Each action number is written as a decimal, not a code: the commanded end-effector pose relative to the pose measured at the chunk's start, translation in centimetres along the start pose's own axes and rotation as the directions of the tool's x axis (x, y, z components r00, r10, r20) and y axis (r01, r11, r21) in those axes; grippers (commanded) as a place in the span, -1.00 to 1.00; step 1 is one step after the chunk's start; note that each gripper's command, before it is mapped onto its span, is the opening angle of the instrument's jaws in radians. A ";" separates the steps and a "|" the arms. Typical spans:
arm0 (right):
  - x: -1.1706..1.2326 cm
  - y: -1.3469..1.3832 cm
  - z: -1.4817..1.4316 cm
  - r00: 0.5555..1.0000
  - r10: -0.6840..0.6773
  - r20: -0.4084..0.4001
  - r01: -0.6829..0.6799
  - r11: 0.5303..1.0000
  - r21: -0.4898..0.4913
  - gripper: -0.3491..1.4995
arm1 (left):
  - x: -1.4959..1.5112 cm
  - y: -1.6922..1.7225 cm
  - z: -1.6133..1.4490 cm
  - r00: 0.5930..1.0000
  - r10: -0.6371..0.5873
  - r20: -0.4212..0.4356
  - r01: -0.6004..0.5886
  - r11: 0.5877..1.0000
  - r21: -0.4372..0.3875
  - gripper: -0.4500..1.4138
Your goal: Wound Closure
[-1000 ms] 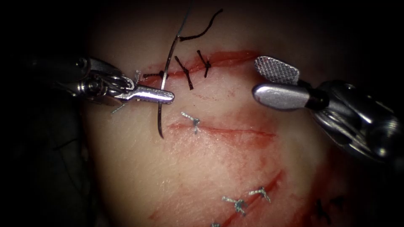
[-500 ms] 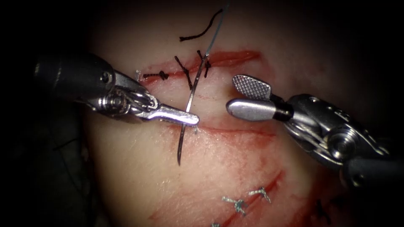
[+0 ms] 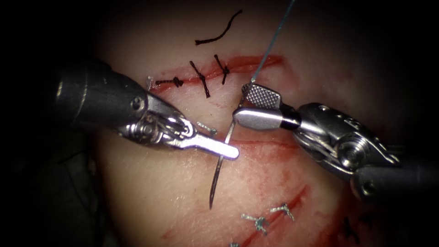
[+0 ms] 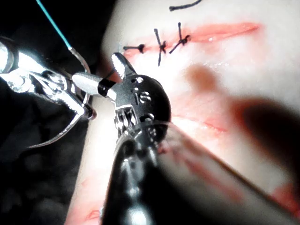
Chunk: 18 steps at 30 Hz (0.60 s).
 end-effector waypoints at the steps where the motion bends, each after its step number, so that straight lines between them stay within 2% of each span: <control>1: -0.02 0.00 0.08 1.000 0.000 -0.001 0.000 1.000 0.002 0.29 | 0.03 -0.06 0.04 1.000 0.001 0.001 -0.001 1.000 0.001 -1.00; 6: -0.03 -0.02 0.10 1.000 0.000 -0.002 0.000 1.000 0.001 0.22 | 0.04 -0.09 0.09 1.000 0.004 -0.015 -0.004 1.000 0.004 -1.00; 7: -0.03 -0.04 0.11 1.000 0.000 -0.001 0.000 1.000 0.001 0.09 | 0.03 -0.11 0.10 1.000 0.006 -0.015 -0.006 1.000 0.005 -1.00; 9: -0.04 -0.04 0.11 1.000 0.000 -0.001 0.000 1.000 0.002 0.04 | 0.03 -0.12 0.10 1.000 0.007 -0.015 -0.006 1.000 0.006 -1.00; 15: -0.06 -0.06 0.10 1.000 0.004 0.001 -0.004 1.000 0.005 -0.67 | 0.04 -0.12 0.12 1.000 0.007 -0.022 -0.007 1.000 0.007 -1.00; 17: -0.07 -0.09 0.11 1.000 0.004 0.027 -0.005 1.000 0.018 -1.00 | 0.05 -0.12 0.15 1.000 0.007 -0.025 -0.007 1.000 0.007 -1.00; 18: -0.08 -0.11 0.11 1.000 0.004 0.030 -0.005 1.000 0.021 -1.00 | 0.05 -0.12 0.16 1.000 0.007 -0.025 -0.007 1.000 0.007 -1.00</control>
